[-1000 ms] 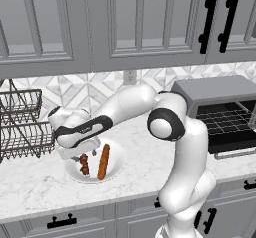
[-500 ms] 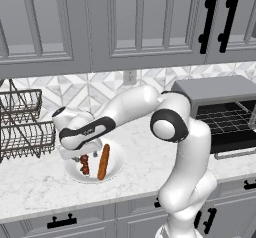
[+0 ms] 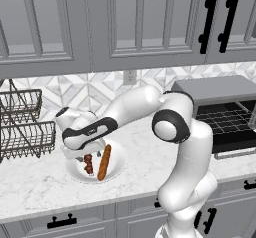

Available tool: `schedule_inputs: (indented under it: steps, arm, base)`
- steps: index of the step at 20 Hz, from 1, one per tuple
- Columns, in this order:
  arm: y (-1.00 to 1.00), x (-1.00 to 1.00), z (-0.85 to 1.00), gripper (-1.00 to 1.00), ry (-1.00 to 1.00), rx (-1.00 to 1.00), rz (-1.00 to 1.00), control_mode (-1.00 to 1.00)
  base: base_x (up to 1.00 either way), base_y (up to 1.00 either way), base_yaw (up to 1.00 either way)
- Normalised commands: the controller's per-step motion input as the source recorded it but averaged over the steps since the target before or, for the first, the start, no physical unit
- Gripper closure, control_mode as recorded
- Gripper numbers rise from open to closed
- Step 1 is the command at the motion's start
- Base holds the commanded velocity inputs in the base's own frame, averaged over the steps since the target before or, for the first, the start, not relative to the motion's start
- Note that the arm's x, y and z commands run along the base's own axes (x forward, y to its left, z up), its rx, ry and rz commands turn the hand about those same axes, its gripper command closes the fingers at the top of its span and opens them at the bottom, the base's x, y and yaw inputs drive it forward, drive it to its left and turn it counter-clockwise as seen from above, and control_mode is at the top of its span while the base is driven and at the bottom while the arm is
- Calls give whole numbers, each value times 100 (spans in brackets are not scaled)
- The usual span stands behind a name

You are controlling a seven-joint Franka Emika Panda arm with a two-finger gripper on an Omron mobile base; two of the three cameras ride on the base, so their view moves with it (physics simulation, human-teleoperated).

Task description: Pick up the kebab skewer and baguette bread, and place them inside the toaster oven. Close the toaster oven door and start by setting the timer.

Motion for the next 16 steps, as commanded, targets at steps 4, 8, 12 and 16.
schedule_inputs:
  steps: [4,8,12,16]
  arm:
    - [-23,-11,-3,-100,0,0,-3,-100]
    - [-17,-15,-6,-100,0,1,-9,-100]
    - [-12,-8,0,-100,0,0,-10,-100]
    - [-9,-15,0,-100,-3,0,-9,-100]
  base:
    - [0,0,0]
    - [0,0,0]
    - [0,0,0]
    - [0,0,0]
